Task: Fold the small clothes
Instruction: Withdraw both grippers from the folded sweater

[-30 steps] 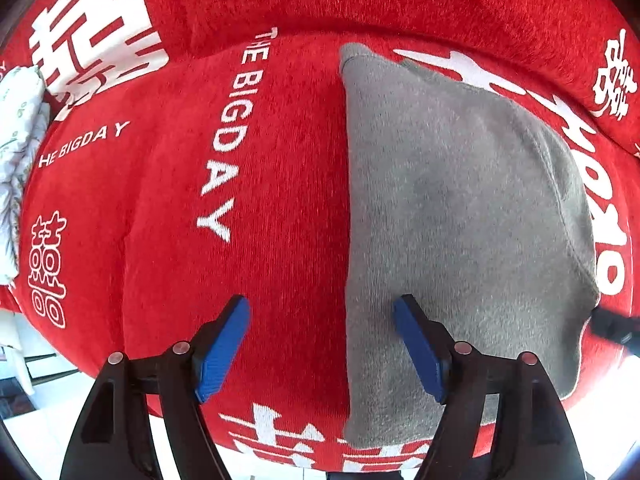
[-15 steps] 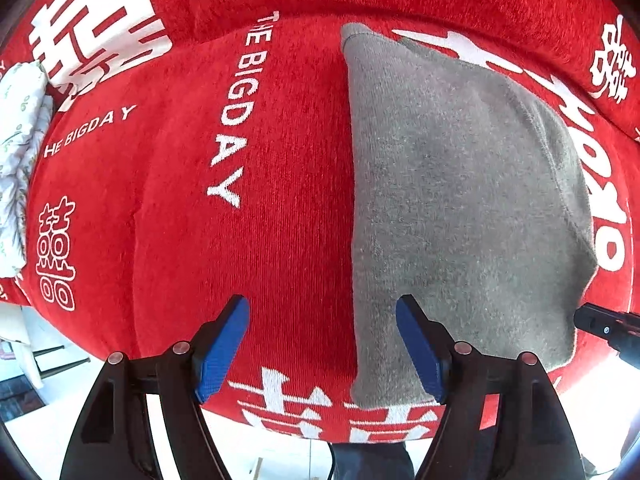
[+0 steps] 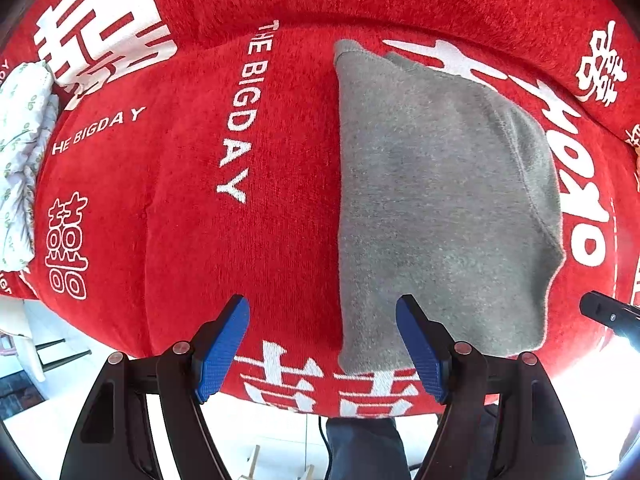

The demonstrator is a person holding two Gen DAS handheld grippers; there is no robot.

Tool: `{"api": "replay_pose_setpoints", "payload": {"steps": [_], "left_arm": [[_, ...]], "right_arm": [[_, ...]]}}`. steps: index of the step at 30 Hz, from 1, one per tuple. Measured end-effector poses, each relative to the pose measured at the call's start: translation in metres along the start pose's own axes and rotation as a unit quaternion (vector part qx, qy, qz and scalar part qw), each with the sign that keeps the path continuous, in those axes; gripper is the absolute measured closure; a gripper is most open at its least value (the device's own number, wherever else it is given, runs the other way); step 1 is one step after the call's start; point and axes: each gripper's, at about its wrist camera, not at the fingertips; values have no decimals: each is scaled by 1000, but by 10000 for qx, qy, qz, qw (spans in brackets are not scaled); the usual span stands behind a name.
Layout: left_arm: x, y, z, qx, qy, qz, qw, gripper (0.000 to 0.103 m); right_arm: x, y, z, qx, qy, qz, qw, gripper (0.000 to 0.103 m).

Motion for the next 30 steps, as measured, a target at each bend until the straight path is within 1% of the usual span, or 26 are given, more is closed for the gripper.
{"api": "replay_pose_setpoints", "payload": {"steps": [10,11,13,14,15,19,21,23,24,25,26,27,28,30], "left_arm": [[2,27,10,17,-34,6,10000,26],[2,29,10,17,-33,5,10000,26],[2,33,11,22,-30,14,10000,26],[2,35,12,26,-32,29,10000,26],[3,37,12,36,-32,40,10000,26],[3,42,13,137,-64,53,9999,26],[3,44,13,113,-65,24,9999,26],[3,46,13,41,-8,-12,10000,26],[3,48,12,-20,22,-11,10000,24],[3,49,11,-47,50,-5,10000,17],[2,49,11,-58,66,12,10000,0],[2,52,11,-42,74,103,9999,0],[1,54,12,-30,44,147,9999,0],[2,55,14,4,-31,166,9999,0]], "right_arm": [[1,25,-12,-143,13,207,9997,85],[2,28,-15,-142,30,229,9996,83],[3,31,-17,-146,52,256,9996,73],[4,33,-19,-161,57,275,9995,65],[5,35,-21,-179,68,296,9994,61],[6,39,-29,-209,98,313,9992,61],[8,41,-31,-212,110,326,9992,54],[9,44,-33,-229,112,364,9990,50],[9,46,-35,-244,119,390,9989,47],[9,47,-35,-256,126,408,9988,45],[9,49,-37,-279,132,446,9985,41],[10,50,-38,-289,138,468,9984,37],[10,51,-39,-297,144,488,9983,36],[10,54,-40,-313,156,533,9980,33]]}}
Point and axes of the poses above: each gripper's, at about its wrist camera, not at the fingertips, and y roughly against the way its jaws point, z to its right, x to its top, and after that the axes turned 9 degrees about -z, right-handed
